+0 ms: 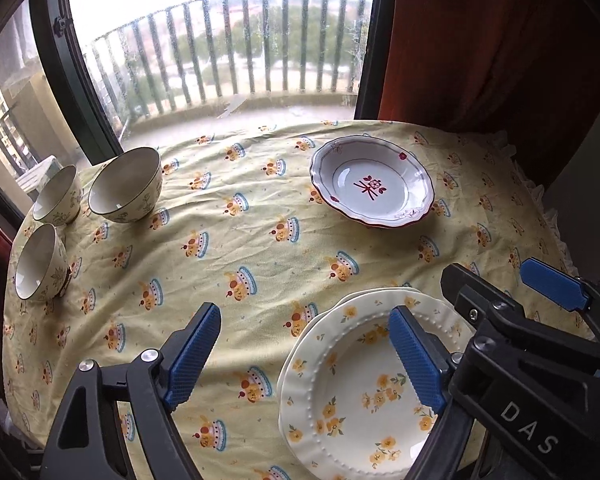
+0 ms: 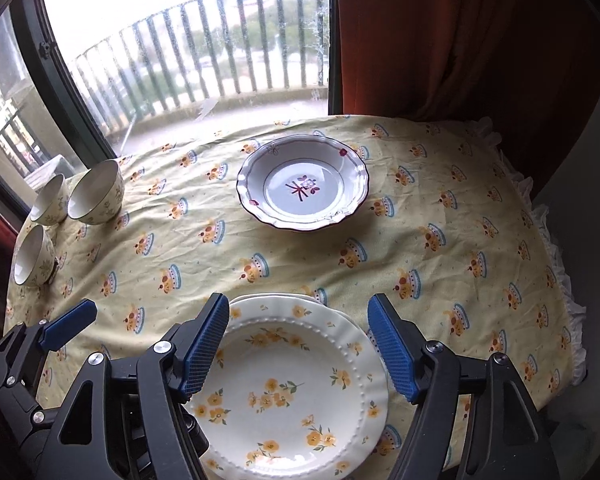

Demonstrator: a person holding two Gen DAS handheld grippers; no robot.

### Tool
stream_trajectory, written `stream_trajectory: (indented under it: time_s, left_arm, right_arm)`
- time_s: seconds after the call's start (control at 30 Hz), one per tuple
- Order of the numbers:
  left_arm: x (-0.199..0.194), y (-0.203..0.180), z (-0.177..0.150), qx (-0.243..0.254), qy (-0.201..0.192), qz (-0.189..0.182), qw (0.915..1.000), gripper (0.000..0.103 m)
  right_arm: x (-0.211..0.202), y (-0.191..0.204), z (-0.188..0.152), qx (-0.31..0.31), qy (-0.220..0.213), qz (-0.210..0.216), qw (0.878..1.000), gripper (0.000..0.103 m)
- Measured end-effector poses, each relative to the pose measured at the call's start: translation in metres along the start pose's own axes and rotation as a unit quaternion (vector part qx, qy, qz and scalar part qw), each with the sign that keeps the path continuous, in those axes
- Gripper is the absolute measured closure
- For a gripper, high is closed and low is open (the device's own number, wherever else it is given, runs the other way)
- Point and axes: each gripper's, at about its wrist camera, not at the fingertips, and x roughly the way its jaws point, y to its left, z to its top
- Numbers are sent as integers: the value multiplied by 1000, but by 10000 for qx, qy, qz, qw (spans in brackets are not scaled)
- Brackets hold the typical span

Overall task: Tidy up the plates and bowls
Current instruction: 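Open both grippers and withdraw from the stacked plates, then move both grippers to the rim of the red-rimmed character plate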

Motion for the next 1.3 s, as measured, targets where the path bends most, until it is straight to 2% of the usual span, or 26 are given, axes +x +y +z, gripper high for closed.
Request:
stream_trajectory:
  time_s: [0.1, 0.2, 0.3, 0.47, 0.67, 0.83, 0.97, 1.13, 1.3]
  left_arm:
    - [4, -1, 13, -47, -19, 74, 10000, 16]
    - [14, -5, 27, -187, 16, -13, 9998, 16]
    - [26, -14, 43, -259, 27, 173, 9995, 16]
    - [55, -27, 71, -307, 13, 454, 9985, 16]
    - [101, -37, 95, -575, 132, 603, 9964, 16]
    - [130, -42, 116, -612, 92, 718, 9955, 17]
    - [153, -43, 129, -640, 132, 672, 9956, 18]
    - [183, -45, 139, -659, 288, 750, 9946, 23]
    - [207, -45, 142, -727, 438, 733, 9937, 24]
  right_arm:
    - [3, -2, 13, 22, -28, 76, 10000, 28]
    - [9, -6, 29, -125, -3, 227, 9997, 28]
    - [20, -11, 46, -247, -11, 192, 9995, 28]
    - [51, -21, 78, -473, -10, 392, 9981, 27]
    - [96, -28, 111, -886, 72, 452, 9950, 27]
    - [127, -39, 131, -706, 10, 440, 9965, 27]
    - [149, -50, 142, -417, 3, 411, 9983, 27]
    - [183, -56, 154, -285, 184, 326, 9989, 27]
    - [209, -59, 158, -247, 353, 248, 9988, 27]
